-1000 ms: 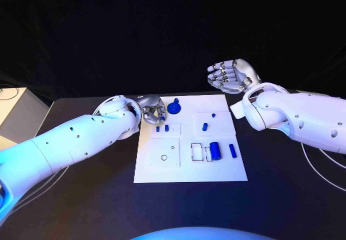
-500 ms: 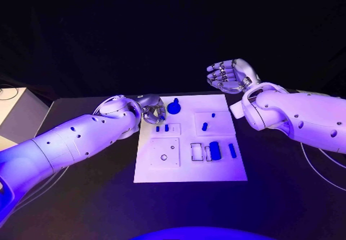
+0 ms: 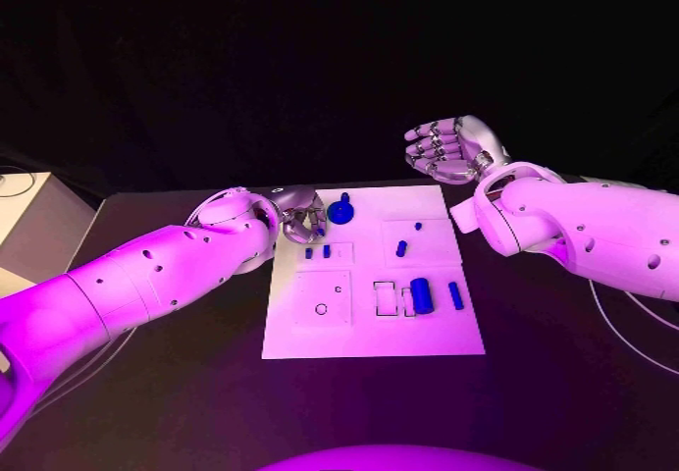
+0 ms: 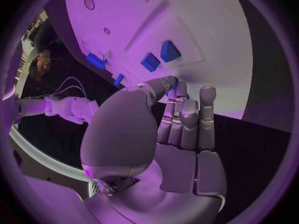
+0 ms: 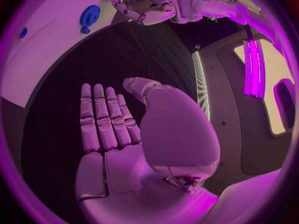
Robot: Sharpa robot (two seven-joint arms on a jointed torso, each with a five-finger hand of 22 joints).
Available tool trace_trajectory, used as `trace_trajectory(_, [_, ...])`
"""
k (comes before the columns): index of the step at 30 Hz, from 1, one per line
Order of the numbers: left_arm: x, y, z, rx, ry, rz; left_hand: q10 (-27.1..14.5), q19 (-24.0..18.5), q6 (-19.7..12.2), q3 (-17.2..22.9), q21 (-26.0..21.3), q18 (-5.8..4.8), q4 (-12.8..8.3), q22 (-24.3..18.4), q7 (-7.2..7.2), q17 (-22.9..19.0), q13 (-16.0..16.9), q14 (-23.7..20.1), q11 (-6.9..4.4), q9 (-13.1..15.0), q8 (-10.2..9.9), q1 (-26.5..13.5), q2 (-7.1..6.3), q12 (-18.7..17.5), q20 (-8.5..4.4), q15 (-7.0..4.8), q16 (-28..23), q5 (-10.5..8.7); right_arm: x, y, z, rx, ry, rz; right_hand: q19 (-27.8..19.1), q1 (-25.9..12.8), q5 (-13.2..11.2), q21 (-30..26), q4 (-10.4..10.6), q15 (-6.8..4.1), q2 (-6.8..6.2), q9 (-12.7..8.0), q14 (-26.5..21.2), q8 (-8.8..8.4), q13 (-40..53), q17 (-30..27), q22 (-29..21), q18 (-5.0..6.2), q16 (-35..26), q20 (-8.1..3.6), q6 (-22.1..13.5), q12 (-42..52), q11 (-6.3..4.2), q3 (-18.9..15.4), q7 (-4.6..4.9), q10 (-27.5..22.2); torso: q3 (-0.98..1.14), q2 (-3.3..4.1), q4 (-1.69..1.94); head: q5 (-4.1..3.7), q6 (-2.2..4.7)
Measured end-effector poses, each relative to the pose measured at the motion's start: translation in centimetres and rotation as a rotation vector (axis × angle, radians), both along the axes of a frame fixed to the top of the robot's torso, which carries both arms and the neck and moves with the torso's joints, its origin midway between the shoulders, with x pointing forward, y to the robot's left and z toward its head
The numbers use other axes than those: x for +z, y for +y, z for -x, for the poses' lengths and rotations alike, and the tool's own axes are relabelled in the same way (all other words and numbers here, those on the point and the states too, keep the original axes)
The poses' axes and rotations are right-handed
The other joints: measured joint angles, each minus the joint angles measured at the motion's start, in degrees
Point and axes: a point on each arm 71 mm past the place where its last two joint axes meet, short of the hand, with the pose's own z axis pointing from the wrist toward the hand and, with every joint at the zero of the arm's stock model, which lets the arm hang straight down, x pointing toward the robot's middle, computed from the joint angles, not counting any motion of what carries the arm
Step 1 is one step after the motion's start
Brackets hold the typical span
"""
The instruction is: Assemble the parts on the task board
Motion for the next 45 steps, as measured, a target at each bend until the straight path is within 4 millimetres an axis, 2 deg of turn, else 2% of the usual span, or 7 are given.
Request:
trace_trajectory(27, [-0.03,-0.04,0.07,-0.009,0.017,-0.019,0.0,-0.8,0.4,0.0,-0.7,0.01,-0.3,-0.6,0.00,-1.2,0.0,-0.8,0.00,0.1,-0.2,-0.2,-0.24,-1.1,-0.02,0.11,0.0,0.00,-0.04,-0.06,-0.03,0.000,0.004,0.001,0.0,0.0,0.0,0.0,0.0,0.00,0.00,0.0,0.0,0.00,0.0,-0.1,-0.2,0.00,0.0,0.00,0.0,-0.2,-0.01,0.0,0.00,0.0,-0.04,-0.04,0.08,-0.12,-0.24])
trace_trajectory(34, [-0.46,0.04,0.23,-0.009,0.022,-0.023,0.0,-1.0,-2.5,-0.2,-1.1,0.01,-0.5,-0.8,-0.19,-1.9,0.4,-1.4,0.00,-0.6,-2.9,-0.6,-0.58,-1.8,0.18,0.10,0.0,-0.50,-0.05,-0.07,-0.04,0.000,0.005,0.001,0.0,0.0,0.0,0.0,0.0,0.00,0.00,-0.1,0.0,0.00,0.0,-0.2,-0.3,0.00,-0.2,0.00,0.0,-0.2,-0.01,0.0,0.00,0.0,-0.04,-0.04,0.07,-0.07,-0.16])
trace_trajectory(45, [-0.54,0.13,0.23,-0.006,0.022,-0.023,0.0,-1.0,-3.6,-0.2,-1.6,0.01,-0.5,-1.1,-0.10,-2.5,0.6,-2.0,0.00,-0.9,-3.8,-0.8,-0.81,-2.3,0.19,0.31,0.0,-0.70,-0.08,-0.07,-0.03,0.000,0.006,0.001,0.0,0.0,0.0,0.0,0.0,0.00,0.00,-0.1,0.0,0.00,0.0,-0.2,-0.4,0.00,-0.2,0.00,0.0,-0.2,-0.01,0.0,0.00,0.0,-0.01,-0.01,0.04,-0.03,-0.25])
